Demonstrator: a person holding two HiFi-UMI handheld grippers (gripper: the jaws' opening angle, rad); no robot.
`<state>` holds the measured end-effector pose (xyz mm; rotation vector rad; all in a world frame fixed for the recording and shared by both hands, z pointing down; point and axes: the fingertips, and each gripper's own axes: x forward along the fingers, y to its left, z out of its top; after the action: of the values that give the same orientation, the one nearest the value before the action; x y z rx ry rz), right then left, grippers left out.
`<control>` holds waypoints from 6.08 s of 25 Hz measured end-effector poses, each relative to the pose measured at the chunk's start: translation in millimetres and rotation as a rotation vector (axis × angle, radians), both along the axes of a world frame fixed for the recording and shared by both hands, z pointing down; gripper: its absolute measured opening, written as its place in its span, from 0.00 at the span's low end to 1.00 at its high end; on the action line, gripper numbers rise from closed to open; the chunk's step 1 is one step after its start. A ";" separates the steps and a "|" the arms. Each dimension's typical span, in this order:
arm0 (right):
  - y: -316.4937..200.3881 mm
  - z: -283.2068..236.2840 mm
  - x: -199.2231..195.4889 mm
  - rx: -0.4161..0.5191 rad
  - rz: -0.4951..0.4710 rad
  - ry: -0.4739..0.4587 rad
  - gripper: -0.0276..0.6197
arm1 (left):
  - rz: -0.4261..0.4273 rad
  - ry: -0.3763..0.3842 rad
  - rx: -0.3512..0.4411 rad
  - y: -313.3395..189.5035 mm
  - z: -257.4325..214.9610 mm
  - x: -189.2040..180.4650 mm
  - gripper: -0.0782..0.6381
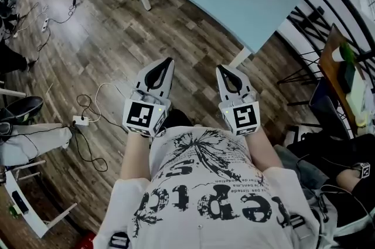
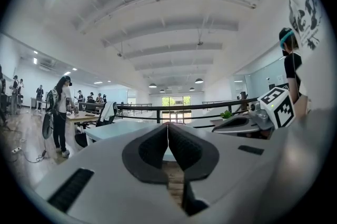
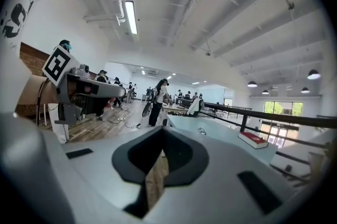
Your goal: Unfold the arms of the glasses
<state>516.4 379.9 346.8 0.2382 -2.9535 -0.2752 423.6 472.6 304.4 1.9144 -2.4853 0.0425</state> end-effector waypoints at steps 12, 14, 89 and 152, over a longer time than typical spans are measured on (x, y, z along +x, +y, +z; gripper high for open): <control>-11.6 -2.8 -175.8 0.004 0.102 0.033 0.06 | 0.075 0.006 0.002 -10.5 -10.8 -195.8 0.13; -13.1 -7.3 -204.4 0.008 0.126 0.028 0.06 | 0.086 0.008 -0.004 -10.7 -12.5 -228.2 0.14; -515.8 227.4 -534.1 -0.284 0.319 0.891 0.18 | 0.932 -0.007 -0.507 -597.7 179.8 -564.1 0.14; -492.8 242.7 -517.3 -0.243 0.109 0.981 0.10 | 1.646 -0.752 -0.843 -583.7 238.5 -461.7 0.15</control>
<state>-0.9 -112.9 589.4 0.1620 -1.9677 0.0035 -38.1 -111.1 542.9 2.8245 -0.0071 1.5595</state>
